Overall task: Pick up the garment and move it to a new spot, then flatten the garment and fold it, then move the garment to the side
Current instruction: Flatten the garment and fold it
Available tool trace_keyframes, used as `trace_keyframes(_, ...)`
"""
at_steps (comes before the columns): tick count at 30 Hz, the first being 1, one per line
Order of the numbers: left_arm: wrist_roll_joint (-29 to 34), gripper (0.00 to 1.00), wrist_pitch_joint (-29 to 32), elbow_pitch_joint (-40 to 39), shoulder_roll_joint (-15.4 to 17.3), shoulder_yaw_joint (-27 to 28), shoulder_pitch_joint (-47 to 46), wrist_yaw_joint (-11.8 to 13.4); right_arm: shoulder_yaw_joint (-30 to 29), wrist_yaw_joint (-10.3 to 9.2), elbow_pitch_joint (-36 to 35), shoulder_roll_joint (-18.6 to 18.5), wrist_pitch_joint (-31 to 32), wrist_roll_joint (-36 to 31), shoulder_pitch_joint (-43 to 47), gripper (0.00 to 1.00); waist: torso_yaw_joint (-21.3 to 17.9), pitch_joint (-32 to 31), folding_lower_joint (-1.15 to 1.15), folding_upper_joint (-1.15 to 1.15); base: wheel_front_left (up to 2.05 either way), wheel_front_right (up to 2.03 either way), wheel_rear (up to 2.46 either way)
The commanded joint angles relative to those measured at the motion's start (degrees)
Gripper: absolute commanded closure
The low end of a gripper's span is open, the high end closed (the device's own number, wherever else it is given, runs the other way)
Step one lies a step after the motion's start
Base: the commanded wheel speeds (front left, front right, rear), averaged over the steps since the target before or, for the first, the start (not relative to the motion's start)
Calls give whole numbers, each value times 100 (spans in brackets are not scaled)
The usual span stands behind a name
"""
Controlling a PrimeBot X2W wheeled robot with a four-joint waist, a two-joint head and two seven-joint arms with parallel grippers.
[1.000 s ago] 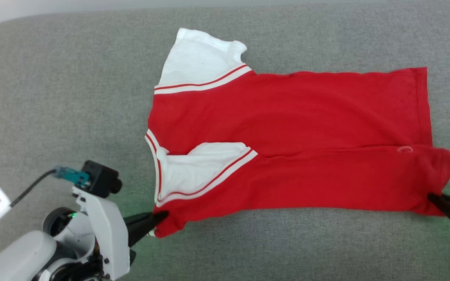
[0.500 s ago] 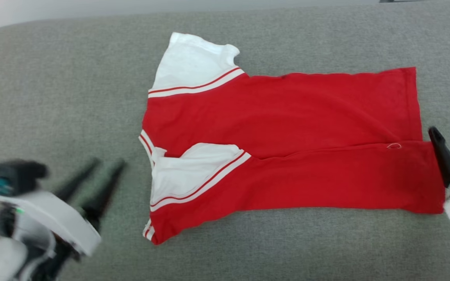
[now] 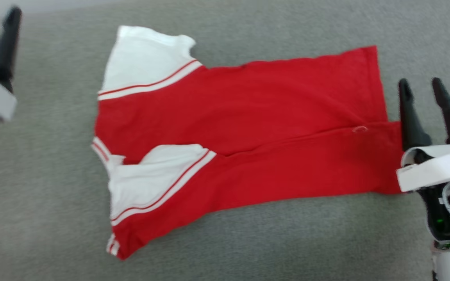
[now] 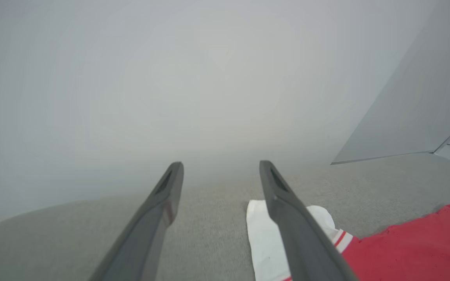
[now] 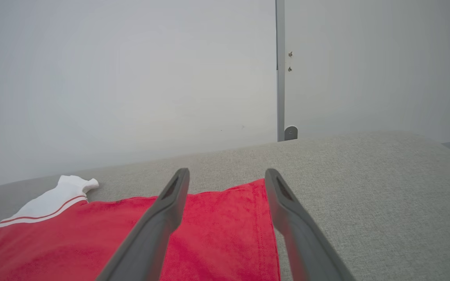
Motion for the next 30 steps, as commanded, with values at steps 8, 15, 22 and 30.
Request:
trace_keyframes(8,841,0,1614,2002,-219,-1034,-2190,-916,382,-8,255,159,-347,92,-216,0,-972,853,0,0,0,0,0)
trace_keyframes(15,667,0,3124,3030,-434,-1668,-3156,-1275,545,-8,253,176,-397,145,-305,0,-1223,1116,0,0,0,0,0)
trace_keyframes(22,139,0,4377,3517,-439,-2192,-3584,-1296,595,-8,125,122,-312,181,-376,0,-1363,1305,0,0,0,0,0)
trace_keyframes(30,-333,79,4858,3586,-566,-2411,-3586,-1298,581,-8,25,60,-198,182,-380,0,-1343,1349,0,0,0,0,0)
